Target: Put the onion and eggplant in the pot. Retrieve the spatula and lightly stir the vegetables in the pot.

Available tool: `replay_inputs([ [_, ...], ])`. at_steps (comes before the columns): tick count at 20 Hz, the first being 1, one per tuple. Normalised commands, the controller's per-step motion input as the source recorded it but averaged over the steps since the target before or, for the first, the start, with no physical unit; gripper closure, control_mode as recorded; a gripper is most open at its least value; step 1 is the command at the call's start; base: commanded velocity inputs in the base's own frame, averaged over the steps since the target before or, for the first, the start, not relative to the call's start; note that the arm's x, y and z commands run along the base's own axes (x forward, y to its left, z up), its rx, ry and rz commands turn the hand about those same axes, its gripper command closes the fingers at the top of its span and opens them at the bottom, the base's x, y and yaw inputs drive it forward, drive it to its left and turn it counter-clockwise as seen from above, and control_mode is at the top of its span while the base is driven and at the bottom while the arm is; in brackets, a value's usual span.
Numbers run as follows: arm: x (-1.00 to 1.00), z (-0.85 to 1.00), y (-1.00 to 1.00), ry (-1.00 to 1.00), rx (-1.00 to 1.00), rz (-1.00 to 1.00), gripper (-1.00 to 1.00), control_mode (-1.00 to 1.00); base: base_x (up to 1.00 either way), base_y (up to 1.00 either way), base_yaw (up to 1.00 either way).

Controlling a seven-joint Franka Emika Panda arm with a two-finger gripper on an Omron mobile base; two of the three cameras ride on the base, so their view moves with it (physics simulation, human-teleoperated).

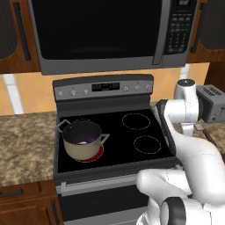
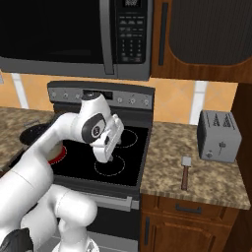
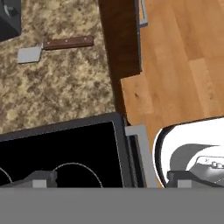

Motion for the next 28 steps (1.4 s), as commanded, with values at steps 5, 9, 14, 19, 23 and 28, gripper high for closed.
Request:
replay_inputs([
  [5, 0.00, -0.21, -0.76, -0.02, 0.21, -0.64, -1.00, -1.00, 0.00, 0.00, 0.00],
  [9, 0.00, -0.26, -0.79, -0.12, 0.13, -0.59, -1.00, -1.00, 0.00, 0.00, 0.00],
  [14, 0.05, -0.14, -0.80, -0.12, 0.06, -0.55, -1.00, -1.00, 0.00, 0.00, 0.00],
  [19, 0.19, -0.26, -0.64, -0.04, 0.03, -0.46, -1.00, -1.00, 0.00, 0.00, 0.00],
  [23, 0.24, -0.44, -0.55, 0.00, 0.16, -0.27, -1.00, -1.00, 0.00, 0.00, 0.00],
  [28, 0.24, -0.56, -0.39, -0.01, 0.16, -0.22, -1.00, -1.00, 0.00, 0.00, 0.00],
])
